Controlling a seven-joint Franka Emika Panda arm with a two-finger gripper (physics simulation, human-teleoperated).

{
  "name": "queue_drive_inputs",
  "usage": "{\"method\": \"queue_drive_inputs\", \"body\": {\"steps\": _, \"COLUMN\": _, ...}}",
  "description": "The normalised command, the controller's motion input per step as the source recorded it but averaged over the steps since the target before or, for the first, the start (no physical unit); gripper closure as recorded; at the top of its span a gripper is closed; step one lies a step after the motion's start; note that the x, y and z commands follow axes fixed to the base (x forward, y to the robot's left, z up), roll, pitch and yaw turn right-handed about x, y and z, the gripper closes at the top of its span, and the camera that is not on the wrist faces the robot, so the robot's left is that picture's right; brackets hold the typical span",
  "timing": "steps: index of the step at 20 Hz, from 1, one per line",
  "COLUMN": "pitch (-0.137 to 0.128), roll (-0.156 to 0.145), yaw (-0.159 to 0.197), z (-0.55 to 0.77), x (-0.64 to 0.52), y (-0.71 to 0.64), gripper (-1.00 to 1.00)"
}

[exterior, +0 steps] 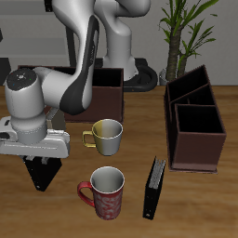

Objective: Place the right black book into the back desk caddy's back compartment

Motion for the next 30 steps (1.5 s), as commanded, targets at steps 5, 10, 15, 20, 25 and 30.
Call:
{"method": "queue_drive_inputs", "body": {"steps": 5, "pitch": -0.026, "roll": -0.018, "yaw": 0.007, "z": 0.22, "x": -0.04, "y": 0.05, "gripper": 1.00}}
{"method": "queue_drive_inputs", "body": {"steps": 10, "pitch": -0.055, "roll": -0.037, "yaw": -0.055, "z": 0.68, "x": -0.22, "y": 0.17, "gripper": 1.00}}
{"method": "queue_drive_inputs", "body": {"steps": 15, "pitch": -0.025, "roll": -0.033, "yaw": -0.003, "z": 0.72, "x": -0.31, "y": 0.20, "gripper": 1.00}}
{"method": "queue_drive_inputs", "body": {"steps": 20, "pitch": -0.042, "roll": -0.028, "yaw": -0.041, "z": 0.61, "x": -0.36, "y": 0.06, "gripper": 1.00}}
{"method": "queue_drive_inputs", "body": {"steps": 25, "pitch": -0.054, "roll": -0.050, "yaw": -0.027, "z": 0.78, "x": -0.49, "y": 0.07, "gripper": 1.00}}
{"method": "queue_drive_inputs", "body": {"steps": 30, "pitch": -0.022, "roll": -0.016, "yaw": -0.025, "z": 0.43, "x": -0.47, "y": 0.05, "gripper": 1.00}}
